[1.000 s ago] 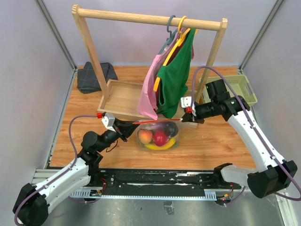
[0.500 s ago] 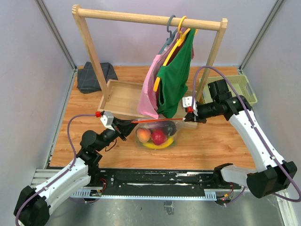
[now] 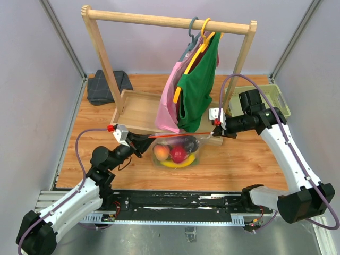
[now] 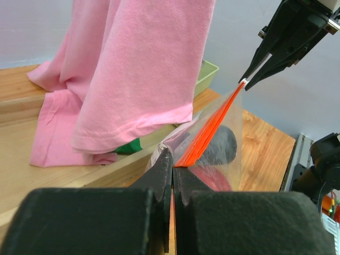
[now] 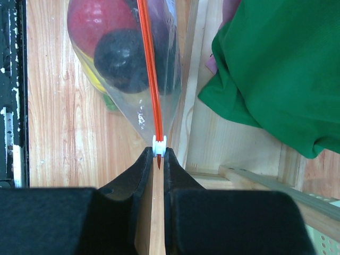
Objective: Open the zip-top bag and remove the fake food
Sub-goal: Unzip the zipper food storage bag at the center of the board.
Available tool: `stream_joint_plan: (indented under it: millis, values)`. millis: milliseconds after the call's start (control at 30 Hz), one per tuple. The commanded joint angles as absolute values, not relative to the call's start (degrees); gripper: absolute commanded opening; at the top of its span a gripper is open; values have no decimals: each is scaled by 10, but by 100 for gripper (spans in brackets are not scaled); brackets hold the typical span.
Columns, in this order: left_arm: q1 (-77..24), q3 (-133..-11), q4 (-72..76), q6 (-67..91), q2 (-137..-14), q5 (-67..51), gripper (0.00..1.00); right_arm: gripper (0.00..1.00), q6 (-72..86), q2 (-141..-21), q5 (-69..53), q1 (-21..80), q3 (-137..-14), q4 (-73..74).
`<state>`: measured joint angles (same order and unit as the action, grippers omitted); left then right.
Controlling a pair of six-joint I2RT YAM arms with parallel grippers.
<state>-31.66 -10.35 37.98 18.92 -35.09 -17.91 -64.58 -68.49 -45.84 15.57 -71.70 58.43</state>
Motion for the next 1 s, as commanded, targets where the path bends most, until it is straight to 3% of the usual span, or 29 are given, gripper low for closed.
stream_joint_plan:
  millis: [0,100,167,200,267,333,467,633,967]
  values:
    - [-307,-128,406,185,-344,-177,0,2,-655,-678,-436,135,-728,606]
    - [-307,-128,409,187,-345,-182,0,8,-653,-679,-443,135,-728,606]
    - [-307,-130,411,188,-348,-191,0,21,-648,-680,-459,134,-733,609]
    - [-307,-136,410,189,-355,-212,0,46,-642,-681,-508,135,-747,619]
    - [-307,-139,410,190,-365,-223,0,61,-635,-680,-576,137,-750,618]
    - [-307,-141,414,190,-374,-231,0,68,-606,-677,-634,152,-750,595]
    - [-307,-142,437,198,-396,-258,0,69,-460,-683,-668,189,-741,480]
    - [-307,-147,460,209,-428,-299,0,68,-318,-698,-611,232,-714,353]
    - [-307,-153,474,214,-447,-307,0,65,-313,-715,-519,288,-688,323]
